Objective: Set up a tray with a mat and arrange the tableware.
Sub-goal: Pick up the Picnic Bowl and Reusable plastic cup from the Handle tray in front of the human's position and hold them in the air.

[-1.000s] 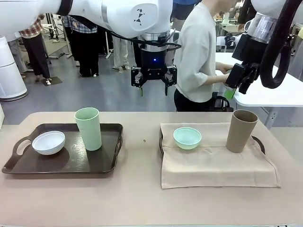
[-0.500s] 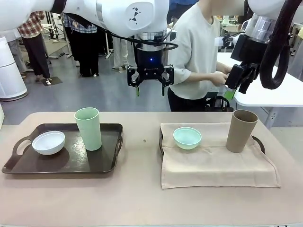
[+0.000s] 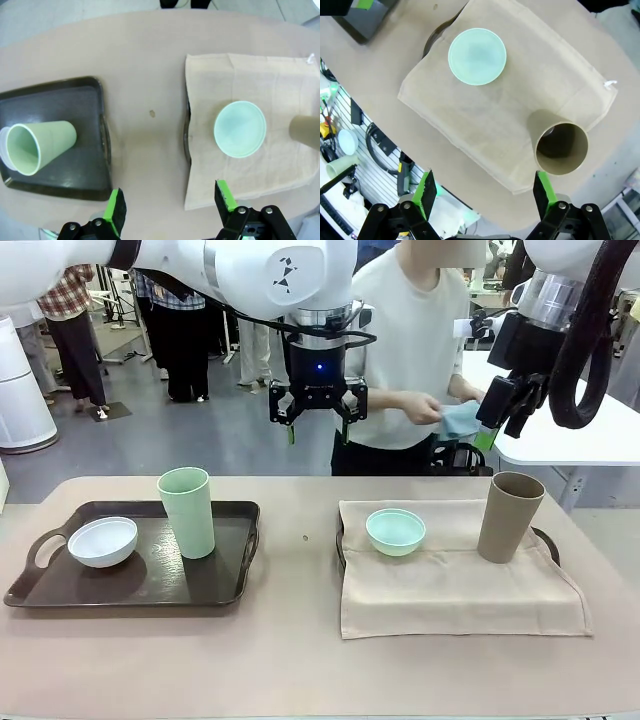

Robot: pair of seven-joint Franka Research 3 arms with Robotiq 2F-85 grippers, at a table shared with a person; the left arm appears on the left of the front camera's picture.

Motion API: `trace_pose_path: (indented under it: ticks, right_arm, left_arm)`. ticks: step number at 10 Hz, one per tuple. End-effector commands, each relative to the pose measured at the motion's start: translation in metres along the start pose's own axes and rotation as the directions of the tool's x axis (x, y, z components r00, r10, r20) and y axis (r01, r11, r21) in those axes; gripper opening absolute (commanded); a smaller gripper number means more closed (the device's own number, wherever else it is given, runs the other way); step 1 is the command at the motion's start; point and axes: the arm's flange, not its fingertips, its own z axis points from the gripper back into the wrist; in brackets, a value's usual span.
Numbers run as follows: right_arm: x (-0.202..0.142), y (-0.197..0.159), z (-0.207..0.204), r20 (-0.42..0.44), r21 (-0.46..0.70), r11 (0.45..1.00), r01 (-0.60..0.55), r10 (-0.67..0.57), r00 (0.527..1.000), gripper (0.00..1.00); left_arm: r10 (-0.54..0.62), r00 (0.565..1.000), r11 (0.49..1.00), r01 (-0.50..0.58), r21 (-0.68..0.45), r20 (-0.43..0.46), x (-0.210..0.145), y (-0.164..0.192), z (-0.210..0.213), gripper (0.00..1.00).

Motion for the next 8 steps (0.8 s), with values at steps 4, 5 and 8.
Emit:
trace_pose_path:
  ticks: [4, 5, 8]
  right_arm:
    - [-0.046, -0.005, -0.006, -0.059, -0.090, 0.963, 0.255, -0.261, 0.964, 1.00]
    - [-0.061, -0.011, -0.008, -0.071, -0.116, 0.938, 0.325, -0.335, 0.940, 1.00]
    - [-0.099, -0.021, -0.016, -0.076, -0.070, 0.903, 0.424, -0.428, 0.900, 1.00]
  left_arm:
    - [-0.102, 0.994, 0.994, 0.101, -0.039, -0.027, -0.019, 0.100, -0.004, 0.93]
    - [-0.133, 0.991, 0.991, 0.132, -0.035, -0.031, -0.029, 0.133, -0.002, 0.93]
    - [-0.224, 0.973, 0.974, 0.225, 0.003, -0.064, -0.056, 0.238, -0.002, 0.93]
